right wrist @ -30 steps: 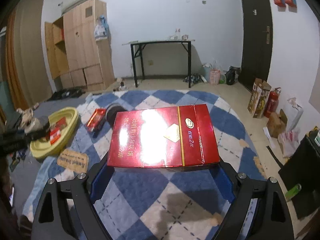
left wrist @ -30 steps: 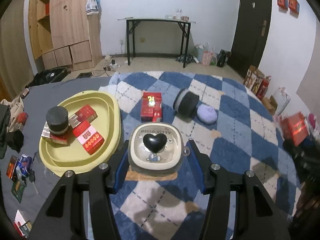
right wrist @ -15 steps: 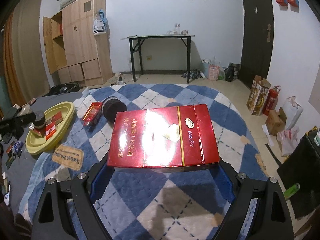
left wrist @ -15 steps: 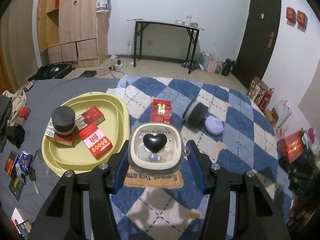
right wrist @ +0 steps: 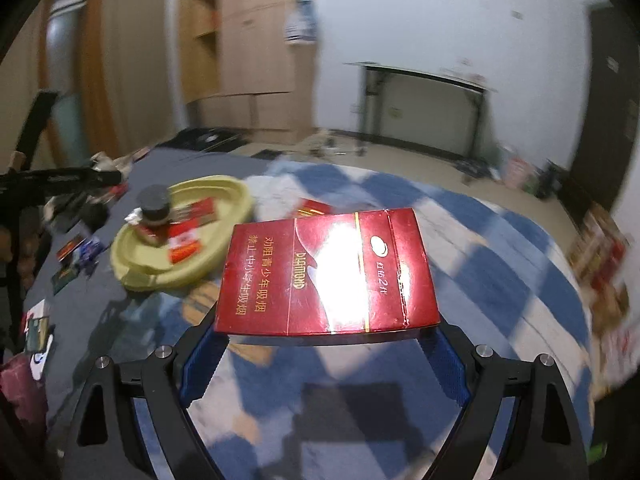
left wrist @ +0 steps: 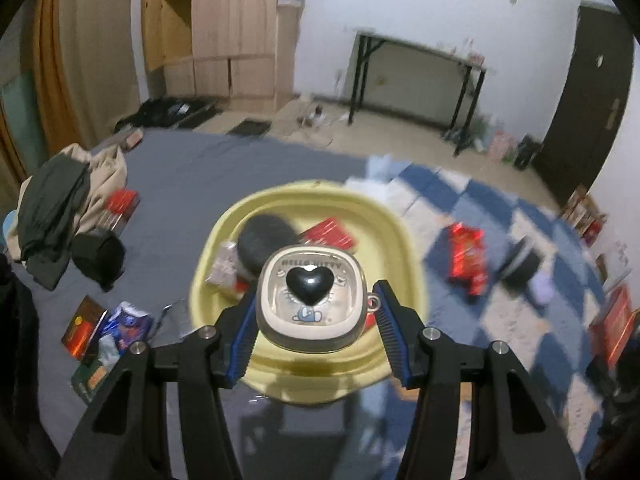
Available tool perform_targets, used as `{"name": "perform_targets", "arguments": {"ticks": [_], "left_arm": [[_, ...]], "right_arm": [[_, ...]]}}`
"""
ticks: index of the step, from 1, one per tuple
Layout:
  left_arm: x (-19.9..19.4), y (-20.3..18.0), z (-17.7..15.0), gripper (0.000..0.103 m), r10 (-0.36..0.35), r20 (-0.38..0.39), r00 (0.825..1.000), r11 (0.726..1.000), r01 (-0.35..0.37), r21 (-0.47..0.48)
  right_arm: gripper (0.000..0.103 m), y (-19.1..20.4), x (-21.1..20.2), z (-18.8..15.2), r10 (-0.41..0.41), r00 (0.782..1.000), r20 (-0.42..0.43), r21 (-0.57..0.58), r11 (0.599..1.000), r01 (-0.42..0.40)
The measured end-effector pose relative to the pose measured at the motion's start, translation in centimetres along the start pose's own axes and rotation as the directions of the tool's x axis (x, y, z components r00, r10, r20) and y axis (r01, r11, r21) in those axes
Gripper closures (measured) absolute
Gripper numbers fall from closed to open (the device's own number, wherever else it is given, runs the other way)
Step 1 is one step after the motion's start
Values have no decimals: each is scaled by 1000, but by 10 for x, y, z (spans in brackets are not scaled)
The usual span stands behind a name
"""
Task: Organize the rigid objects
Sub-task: 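Lift the Hello Kitty tin and red-gold pack and carry both over the yellow tray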
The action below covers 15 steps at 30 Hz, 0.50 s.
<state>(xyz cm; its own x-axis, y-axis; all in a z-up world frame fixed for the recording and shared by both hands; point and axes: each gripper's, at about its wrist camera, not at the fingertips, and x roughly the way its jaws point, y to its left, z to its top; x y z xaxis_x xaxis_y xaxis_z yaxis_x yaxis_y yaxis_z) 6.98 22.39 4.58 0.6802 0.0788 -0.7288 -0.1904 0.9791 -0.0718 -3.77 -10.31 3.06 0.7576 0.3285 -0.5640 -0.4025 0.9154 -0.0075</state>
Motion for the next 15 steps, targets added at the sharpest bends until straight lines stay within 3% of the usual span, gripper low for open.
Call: {"name": "perform_targets", "arguments": {"ticks": [4, 8, 15], "left_arm": [[32, 25, -9, 46, -16, -63, 998, 999, 14, -36], [65, 44, -16, 46, -29, -139, 990, 996, 18, -85], [101, 55, -19, 46, -33, -175, 984, 997, 20, -77]], "right_arm": [[14, 49, 41, 36, 92, 995, 27, -107, 990, -89], [14, 92, 102, 59, 165, 985, -48, -192, 966, -171], [14, 131, 181, 80, 169, 973, -159, -333, 918, -214]]}}
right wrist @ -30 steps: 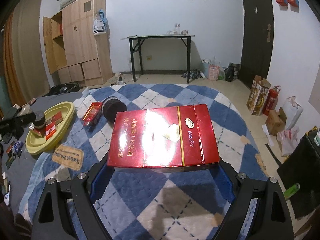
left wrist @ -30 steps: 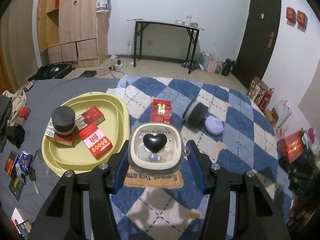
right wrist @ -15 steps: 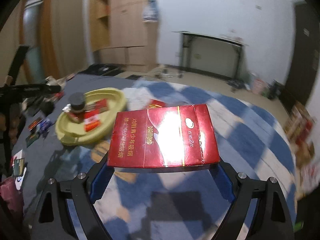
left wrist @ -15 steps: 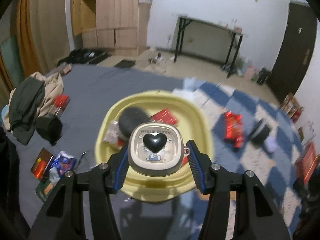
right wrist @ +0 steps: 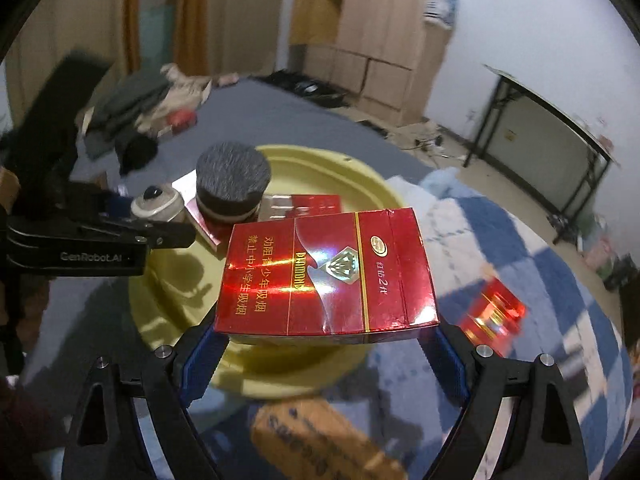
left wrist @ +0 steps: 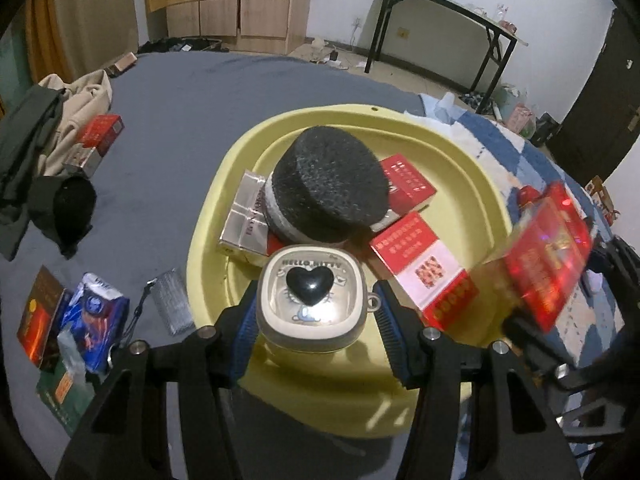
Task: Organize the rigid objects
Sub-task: 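Lift the Hello Kitty tin and red-gold pack and carry both over the yellow tray, then lower both items into the yellow tray and open both tools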
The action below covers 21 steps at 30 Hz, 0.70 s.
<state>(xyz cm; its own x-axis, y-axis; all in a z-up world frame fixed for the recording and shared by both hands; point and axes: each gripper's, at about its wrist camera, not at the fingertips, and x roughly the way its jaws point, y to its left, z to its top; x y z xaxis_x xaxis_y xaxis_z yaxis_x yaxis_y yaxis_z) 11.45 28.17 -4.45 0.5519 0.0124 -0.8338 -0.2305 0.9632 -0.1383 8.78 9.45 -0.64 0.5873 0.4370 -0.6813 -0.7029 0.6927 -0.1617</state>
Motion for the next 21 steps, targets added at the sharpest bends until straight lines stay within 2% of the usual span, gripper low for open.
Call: {"name": "perform_targets", "arguments": {"ticks": [8, 12, 16, 18, 20, 21], "left_arm": [[33, 3, -5, 46, -16, -45, 999, 1000, 16, -11], [41, -3, -6, 46, -10, -51, 999, 999, 13, 49], [41, 0, -4, 46, -25, -49, 998, 1000, 26, 17], [38, 2, -2, 39, -27, -39, 999, 1000, 27, 1], [33, 3, 0, 9, -57, -19, 998, 998, 57, -10], [28, 3, 1, 6, -74, -6, 997, 997, 74, -16]], "right_arm": [[14, 4, 60, 10, 65, 995, -70, -19, 998, -66], [13, 3, 68, 10, 57, 996, -62, -8, 998, -57], [13, 12, 71, 9, 38, 998, -55, -25, 999, -40], [12, 15, 70, 7, 27, 998, -54, -35, 999, -29], [12, 18, 69, 7, 21, 998, -56, -35, 999, -23], [11, 20, 67, 7, 22, 998, -51, -38, 999, -24]]}}
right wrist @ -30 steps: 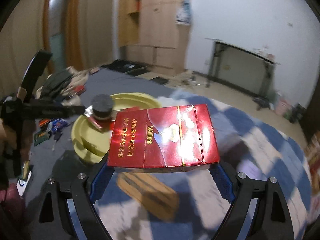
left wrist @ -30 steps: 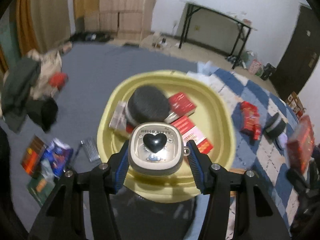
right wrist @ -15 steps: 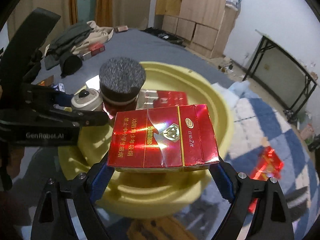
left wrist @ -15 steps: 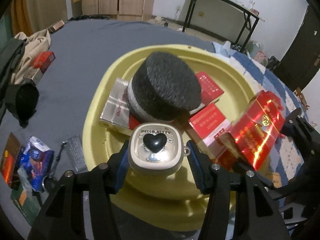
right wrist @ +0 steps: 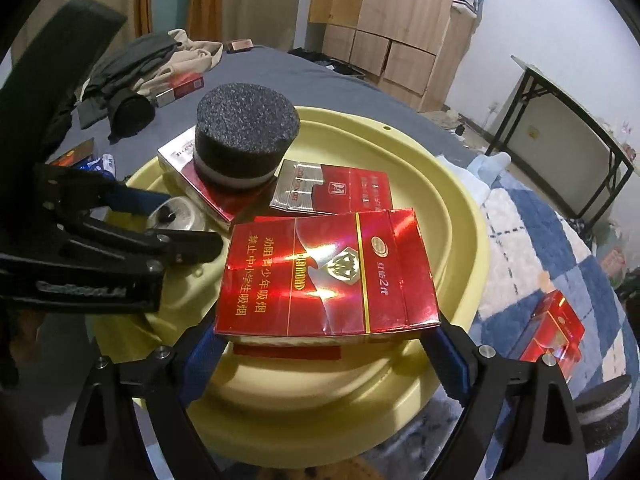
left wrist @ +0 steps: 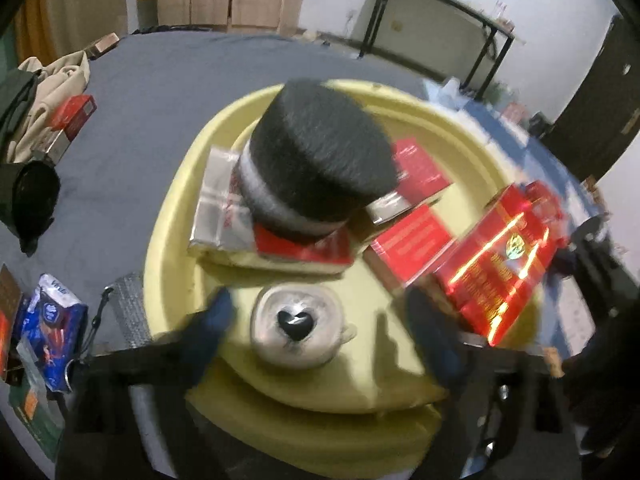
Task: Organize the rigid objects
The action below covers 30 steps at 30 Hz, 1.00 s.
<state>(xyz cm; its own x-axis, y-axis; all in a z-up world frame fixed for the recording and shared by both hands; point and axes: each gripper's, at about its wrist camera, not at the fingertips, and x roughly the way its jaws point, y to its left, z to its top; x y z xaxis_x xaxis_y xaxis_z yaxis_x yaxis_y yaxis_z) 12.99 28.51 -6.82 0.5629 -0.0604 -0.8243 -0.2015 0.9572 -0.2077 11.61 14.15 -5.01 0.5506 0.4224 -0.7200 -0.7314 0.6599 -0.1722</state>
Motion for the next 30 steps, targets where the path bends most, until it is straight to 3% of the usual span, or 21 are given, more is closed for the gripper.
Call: {"name": "perform_targets", "arguments": {"ticks": [2, 6, 11, 17, 21, 25, 27, 30], "left_arm": [[-12, -2, 1, 1, 5, 32, 999, 1000, -5, -2], [-40, -10, 3, 0, 36, 88, 995, 999, -37, 5], [-82, -46, 8, 0, 9, 153, 988, 1000, -14, 27], [-135, -113, -2, 0, -45, 245, 968, 990, 10, 139], [-145, -147, -27, 0, -122, 223, 967, 979, 80, 186], [-139, -172, -56, 0, -201, 147, 969, 970, 175, 168], [-142, -187, -68, 0, -199, 143, 970, 962, 165, 216], [-149, -202, -84, 0, -198, 159, 967, 946, 146, 291]], "right_arm": [[7, 3, -13, -3, -8, 1000, 27, -15, 1000, 9], [1, -3, -44, -13, -25, 997, 73, -3, 1000, 26], [0, -28, -116, -44, -81, 986, 147, 172, 984, 55], [0, -61, -209, -111, -227, 969, 98, 373, 911, 176], [0, -73, -273, -164, -295, 952, 87, 473, 853, 221], [0, -68, -314, -210, -337, 938, 82, 494, 831, 255], [0, -63, -320, -230, -359, 930, 77, 498, 822, 276], [0, -56, -320, -265, -386, 921, 55, 556, 778, 292]]}}
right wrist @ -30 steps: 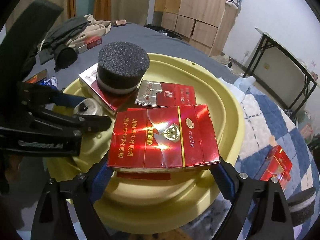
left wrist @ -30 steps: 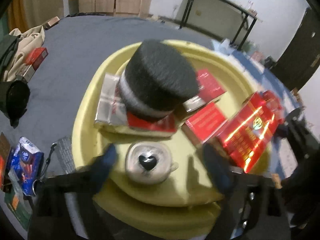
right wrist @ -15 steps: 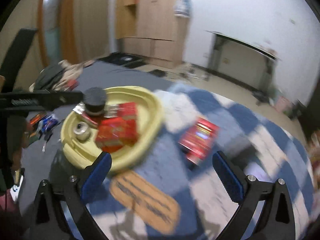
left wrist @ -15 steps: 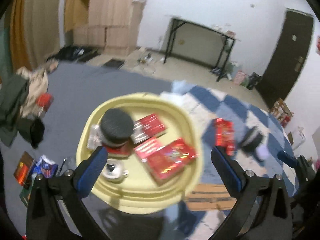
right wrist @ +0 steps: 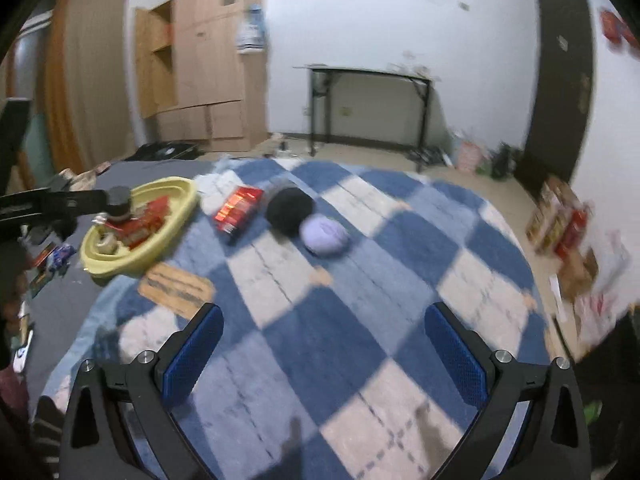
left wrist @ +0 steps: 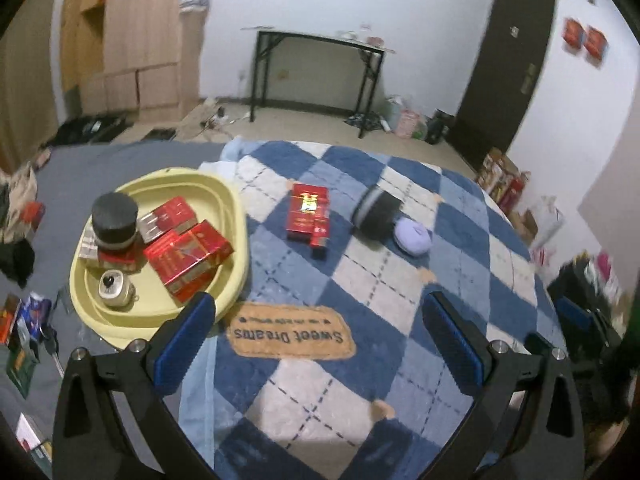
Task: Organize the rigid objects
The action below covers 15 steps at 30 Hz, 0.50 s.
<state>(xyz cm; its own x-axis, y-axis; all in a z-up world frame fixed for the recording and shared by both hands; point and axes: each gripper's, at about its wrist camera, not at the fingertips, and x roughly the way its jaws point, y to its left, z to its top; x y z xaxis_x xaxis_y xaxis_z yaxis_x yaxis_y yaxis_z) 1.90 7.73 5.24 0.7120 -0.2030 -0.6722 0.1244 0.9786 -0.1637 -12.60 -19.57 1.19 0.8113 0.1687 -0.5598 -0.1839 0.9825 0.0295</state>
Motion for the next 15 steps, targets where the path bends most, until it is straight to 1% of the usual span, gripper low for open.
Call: {"name": "perform_targets", "arguments": {"ticks": [1, 3, 7, 9, 11, 13, 15], "left_arm": [[-2, -2, -2, 0, 3, 4, 1000, 1000, -3, 5], [-6, -1, -7, 0, 5, 5, 1000, 1000, -5, -11], [-6, 3, -7, 0, 9, 1, 1000, 999, -9, -39], [-5, 5, -5, 0, 6, 10, 1000, 999, -6, -48], [0, 6, -2, 0, -1, 17, 1000, 998, 2, -63], [10, 6, 0, 0, -1, 5, 1000, 998, 1, -66], [23, 3, 6, 4, -6, -9, 1000, 999, 6, -51]], "right_arm": [[0, -4, 3, -5, -2, 1000, -26, 30, 1000, 3], [0, -7, 8, -3, 9, 999, -44, 54, 998, -7], [0, -5, 7, 4, 27, 1000, -5, 50, 998, -27], [0, -9, 14, 3, 25, 1000, -18, 42, 999, -24], [0, -9, 18, 2, 44, 999, -33, 54, 998, -42], [0, -13, 37, 7, 52, 998, -39, 67, 997, -49], [0, -17, 55, 12, 66, 997, -46, 96, 993, -61]]}}
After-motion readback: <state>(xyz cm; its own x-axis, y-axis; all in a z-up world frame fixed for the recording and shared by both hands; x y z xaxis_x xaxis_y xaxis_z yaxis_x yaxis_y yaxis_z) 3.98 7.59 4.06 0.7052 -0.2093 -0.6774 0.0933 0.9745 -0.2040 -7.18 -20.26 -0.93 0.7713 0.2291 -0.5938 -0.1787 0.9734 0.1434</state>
